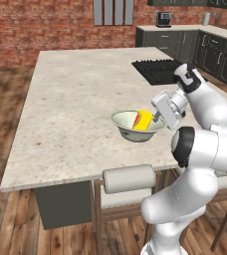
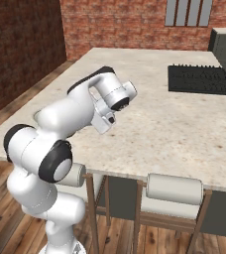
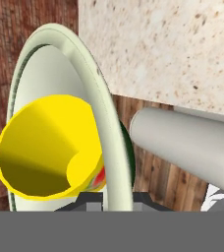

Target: Place the cup inside the bowl on the dining table and move the bowl to any counter.

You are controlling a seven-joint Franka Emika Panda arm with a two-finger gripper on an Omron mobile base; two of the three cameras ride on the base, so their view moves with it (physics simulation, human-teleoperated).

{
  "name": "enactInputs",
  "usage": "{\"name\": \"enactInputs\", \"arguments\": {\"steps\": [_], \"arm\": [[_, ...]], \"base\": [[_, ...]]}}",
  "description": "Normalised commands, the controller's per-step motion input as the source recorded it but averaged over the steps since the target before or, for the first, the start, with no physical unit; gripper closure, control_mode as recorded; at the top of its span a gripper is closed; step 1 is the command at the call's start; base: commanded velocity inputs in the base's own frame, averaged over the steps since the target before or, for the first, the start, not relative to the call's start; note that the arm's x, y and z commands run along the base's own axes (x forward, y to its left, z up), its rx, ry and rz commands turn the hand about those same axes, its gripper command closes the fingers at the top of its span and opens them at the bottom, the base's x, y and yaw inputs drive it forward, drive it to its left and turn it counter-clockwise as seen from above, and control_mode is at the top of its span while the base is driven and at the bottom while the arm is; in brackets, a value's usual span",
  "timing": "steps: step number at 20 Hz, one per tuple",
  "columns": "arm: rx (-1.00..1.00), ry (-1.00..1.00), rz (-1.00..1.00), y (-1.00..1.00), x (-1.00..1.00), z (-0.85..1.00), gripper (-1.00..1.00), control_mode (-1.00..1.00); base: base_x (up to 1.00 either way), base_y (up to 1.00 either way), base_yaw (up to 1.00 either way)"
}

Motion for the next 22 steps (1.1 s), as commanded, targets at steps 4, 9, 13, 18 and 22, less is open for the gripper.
{"name": "enactInputs", "arguments": {"steps": [4,9,13,18,22], "arm": [[0.00,0.00,0.00,0.00,0.00,0.00,1.00,-1.00],[0.00,0.00,0.00,0.00,0.00,0.00,1.00,-1.00],[0.00,0.00,0.00,0.00,0.00,0.00,1.00,-1.00],[0.00,0.00,0.00,0.00,0.00,0.00,1.00,1.00],[0.00,0.00,0.00,0.00,0.00,0.00,1.00,1.00]], "base": [[0.00,0.00,0.00],[0.00,0.00,0.00],[0.00,0.00,0.00],[0.00,0.00,0.00],[-0.06,-0.22,0.00]]}}
